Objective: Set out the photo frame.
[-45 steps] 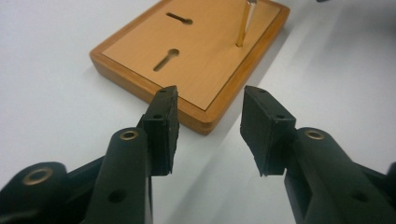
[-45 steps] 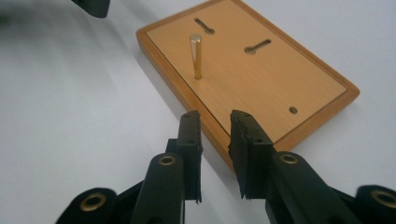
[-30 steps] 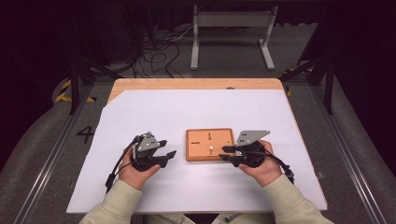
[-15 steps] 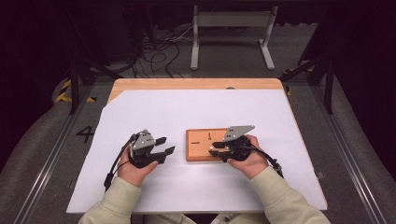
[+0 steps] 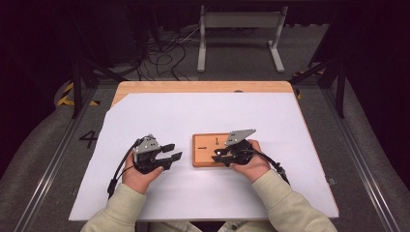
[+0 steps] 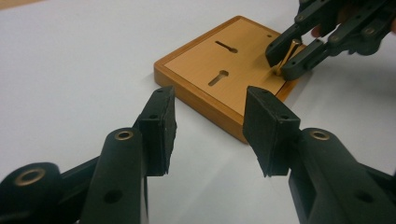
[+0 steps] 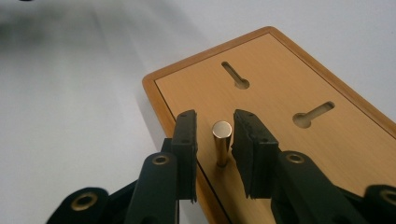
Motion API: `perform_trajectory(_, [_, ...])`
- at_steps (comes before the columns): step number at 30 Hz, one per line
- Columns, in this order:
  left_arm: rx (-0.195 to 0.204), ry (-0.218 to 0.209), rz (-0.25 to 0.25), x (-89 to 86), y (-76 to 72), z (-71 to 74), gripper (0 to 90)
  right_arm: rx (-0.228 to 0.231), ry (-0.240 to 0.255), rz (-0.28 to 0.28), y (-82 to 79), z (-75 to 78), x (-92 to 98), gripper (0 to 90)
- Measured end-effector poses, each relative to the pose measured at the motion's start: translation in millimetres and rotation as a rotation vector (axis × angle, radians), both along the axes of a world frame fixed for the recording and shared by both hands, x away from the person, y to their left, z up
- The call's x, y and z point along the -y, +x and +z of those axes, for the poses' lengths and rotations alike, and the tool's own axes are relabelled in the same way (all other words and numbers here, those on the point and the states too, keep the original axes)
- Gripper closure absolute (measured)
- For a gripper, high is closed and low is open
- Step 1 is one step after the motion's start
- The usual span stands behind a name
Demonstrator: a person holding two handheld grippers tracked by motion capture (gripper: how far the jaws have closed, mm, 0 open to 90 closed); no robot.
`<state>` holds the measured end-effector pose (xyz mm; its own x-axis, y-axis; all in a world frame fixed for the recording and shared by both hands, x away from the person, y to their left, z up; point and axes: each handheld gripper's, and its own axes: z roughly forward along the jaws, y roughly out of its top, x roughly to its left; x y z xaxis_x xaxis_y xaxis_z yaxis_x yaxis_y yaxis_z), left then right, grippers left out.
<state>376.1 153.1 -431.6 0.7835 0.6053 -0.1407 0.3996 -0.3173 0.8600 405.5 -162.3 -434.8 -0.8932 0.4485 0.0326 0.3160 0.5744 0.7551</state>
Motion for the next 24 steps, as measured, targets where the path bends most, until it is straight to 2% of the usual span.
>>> perform_trajectory(4, [-0.038,0.002,0.001,2.1,3.0,-2.3,52.3,0.037,-0.045,0.035,1.0,-1.5,-1.3,82.2])
perform_trajectory(6, [-0.041,0.01,-0.002,2.4,4.2,-3.3,51.9,0.053,-0.058,0.048,0.8,-1.6,-1.9,83.7])
perform_trajectory(9, [-0.055,0.025,0.002,3.3,5.4,-5.3,51.4,0.103,-0.093,0.076,-0.4,-1.1,-3.9,84.1])
perform_trajectory(17, [-0.074,0.019,-0.013,9.5,8.4,-5.5,49.6,0.161,-0.122,0.102,-4.6,-1.5,-4.6,84.2])
perform_trajectory(20, [-0.071,0.025,-0.021,11.8,9.3,-5.1,48.6,0.185,-0.124,0.112,-6.6,-2.2,-4.3,84.2])
perform_trajectory(24, [-0.042,0.003,0.013,12.2,10.7,-4.5,41.4,0.242,-0.133,0.122,-13.1,-3.9,-4.1,84.2])
